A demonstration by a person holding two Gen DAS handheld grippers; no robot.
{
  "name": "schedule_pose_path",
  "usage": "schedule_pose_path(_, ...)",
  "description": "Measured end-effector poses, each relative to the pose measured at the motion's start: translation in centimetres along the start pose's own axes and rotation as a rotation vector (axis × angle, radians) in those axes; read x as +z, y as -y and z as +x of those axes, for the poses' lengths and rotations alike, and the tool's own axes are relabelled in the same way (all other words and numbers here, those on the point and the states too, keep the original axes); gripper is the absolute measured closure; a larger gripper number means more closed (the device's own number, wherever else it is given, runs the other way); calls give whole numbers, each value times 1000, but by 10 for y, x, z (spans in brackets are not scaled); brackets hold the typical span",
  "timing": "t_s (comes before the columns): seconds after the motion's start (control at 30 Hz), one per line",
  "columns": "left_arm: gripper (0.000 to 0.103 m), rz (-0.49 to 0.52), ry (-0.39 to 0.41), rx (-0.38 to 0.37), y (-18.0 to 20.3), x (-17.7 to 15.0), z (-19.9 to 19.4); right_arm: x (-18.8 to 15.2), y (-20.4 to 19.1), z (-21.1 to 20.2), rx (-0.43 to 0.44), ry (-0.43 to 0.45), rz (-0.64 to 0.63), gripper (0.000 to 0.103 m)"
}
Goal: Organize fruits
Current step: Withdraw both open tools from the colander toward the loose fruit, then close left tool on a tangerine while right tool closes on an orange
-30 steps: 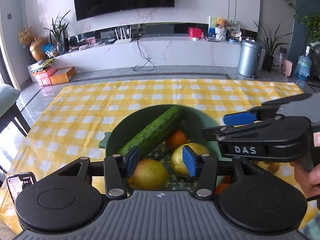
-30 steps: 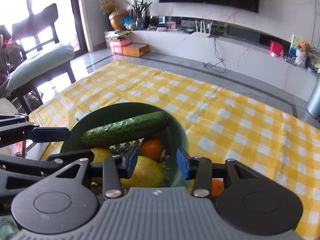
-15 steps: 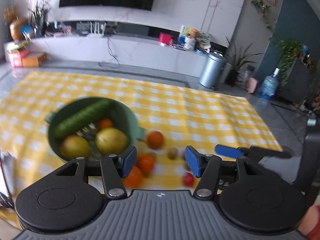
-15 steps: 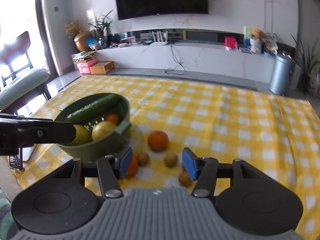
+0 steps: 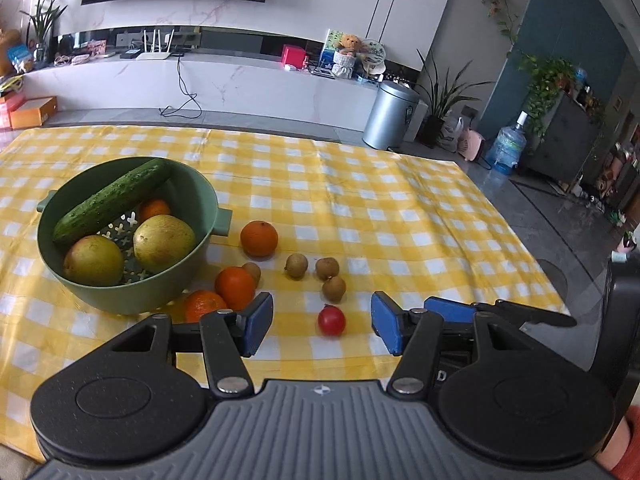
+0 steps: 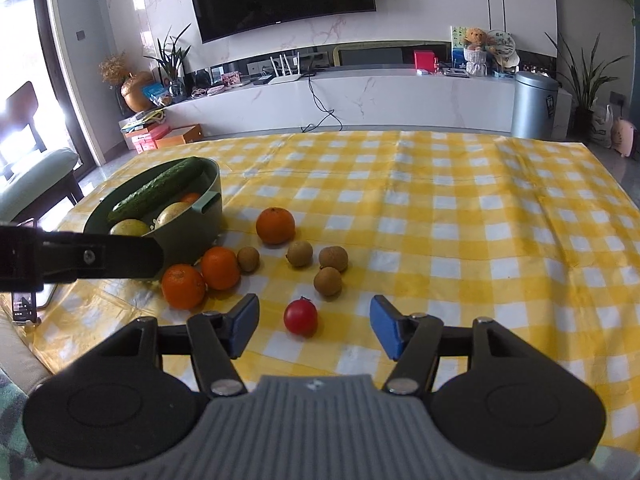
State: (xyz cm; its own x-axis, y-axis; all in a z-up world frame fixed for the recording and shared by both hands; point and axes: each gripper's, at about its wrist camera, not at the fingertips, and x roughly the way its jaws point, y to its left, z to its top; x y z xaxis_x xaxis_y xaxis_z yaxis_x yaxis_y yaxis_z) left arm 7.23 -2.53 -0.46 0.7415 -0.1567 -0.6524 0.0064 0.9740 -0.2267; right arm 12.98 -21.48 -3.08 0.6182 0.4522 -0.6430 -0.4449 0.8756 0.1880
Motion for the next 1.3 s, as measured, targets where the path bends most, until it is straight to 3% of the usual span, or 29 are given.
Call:
schedule_pose_path(0.17,37,-27,5,14,-20,-6,7,-2,-2,8,-14,-23,-12,44)
schedule_pose_path(0.33,37,11,-11,53,-27,-13,25,-1,-4,16,-20,-37,-23,46)
schedule_pose_path(0.4,37,19,-11,84,-30,-16,31,-1,-3,21,-15,-46,-18,51)
schedule_pose_path(0.63,37,73,-63,206,-47,-27,50,4,-8,40,85,-45,28,54)
schedule_pose_path(0.83,37,73,-68,208,-57,-32,60,9,-25,50,135,-24,-10,55)
schedule_pose_path(1.13,37,97,-37,221,-60,-35,72,16,-31,75,159,-44,47,55)
schedule_pose_path(1.3,52,61,-47,197,-66,-35,75,16,-45,85,151,-44,-5,55)
